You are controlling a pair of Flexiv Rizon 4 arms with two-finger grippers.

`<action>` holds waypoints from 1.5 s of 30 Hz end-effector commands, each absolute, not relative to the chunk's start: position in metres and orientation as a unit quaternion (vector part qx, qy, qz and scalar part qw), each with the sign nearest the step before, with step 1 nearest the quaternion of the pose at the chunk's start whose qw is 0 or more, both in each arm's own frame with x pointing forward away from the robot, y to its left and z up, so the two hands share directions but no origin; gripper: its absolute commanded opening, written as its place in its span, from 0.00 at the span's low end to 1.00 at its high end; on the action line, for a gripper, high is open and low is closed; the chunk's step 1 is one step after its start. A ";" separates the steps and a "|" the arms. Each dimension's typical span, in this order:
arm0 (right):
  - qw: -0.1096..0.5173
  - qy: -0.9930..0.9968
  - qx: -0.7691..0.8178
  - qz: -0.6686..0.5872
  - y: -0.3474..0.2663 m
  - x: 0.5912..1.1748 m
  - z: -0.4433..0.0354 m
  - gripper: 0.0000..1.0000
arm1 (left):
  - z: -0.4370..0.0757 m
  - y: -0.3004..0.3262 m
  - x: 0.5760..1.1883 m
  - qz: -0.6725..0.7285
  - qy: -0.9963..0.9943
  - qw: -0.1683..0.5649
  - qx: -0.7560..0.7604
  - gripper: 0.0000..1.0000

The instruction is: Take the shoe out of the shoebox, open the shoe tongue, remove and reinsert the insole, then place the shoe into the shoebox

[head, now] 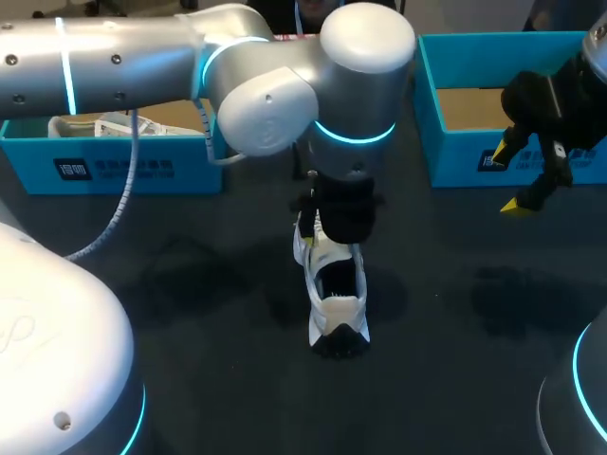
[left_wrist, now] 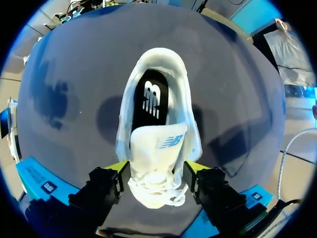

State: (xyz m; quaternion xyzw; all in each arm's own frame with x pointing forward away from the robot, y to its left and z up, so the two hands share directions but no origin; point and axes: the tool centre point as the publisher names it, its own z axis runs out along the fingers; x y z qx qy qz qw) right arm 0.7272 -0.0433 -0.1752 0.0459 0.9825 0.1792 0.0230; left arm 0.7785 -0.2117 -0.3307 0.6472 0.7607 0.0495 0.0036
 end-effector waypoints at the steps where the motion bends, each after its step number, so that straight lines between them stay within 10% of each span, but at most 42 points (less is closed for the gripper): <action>1: 0.022 0.983 0.046 0.178 -0.043 0.728 -0.176 1.00 | -0.342 -0.215 0.781 0.048 0.763 0.001 0.645 0.73; 17: 0.022 0.983 0.046 0.178 -0.043 0.728 -0.176 1.00 | -0.349 -0.209 0.773 0.044 0.757 -0.013 0.652 0.36; 31: 0.022 0.983 0.046 0.178 -0.043 0.728 -0.176 1.00 | -0.317 -0.207 0.766 0.048 0.798 0.027 0.600 0.51; 34: 0.022 0.983 0.046 0.178 -0.043 0.728 -0.176 1.00 | -0.305 -0.202 0.767 0.042 0.841 0.044 0.538 0.67; 36: 0.022 0.983 0.046 0.178 -0.043 0.728 -0.176 1.00 | -0.299 -0.200 0.764 0.025 0.867 0.043 0.495 0.98; 45: 0.022 0.983 0.046 0.178 -0.043 0.728 -0.176 1.00 | -0.292 -0.192 0.758 -0.032 0.900 0.019 0.433 1.00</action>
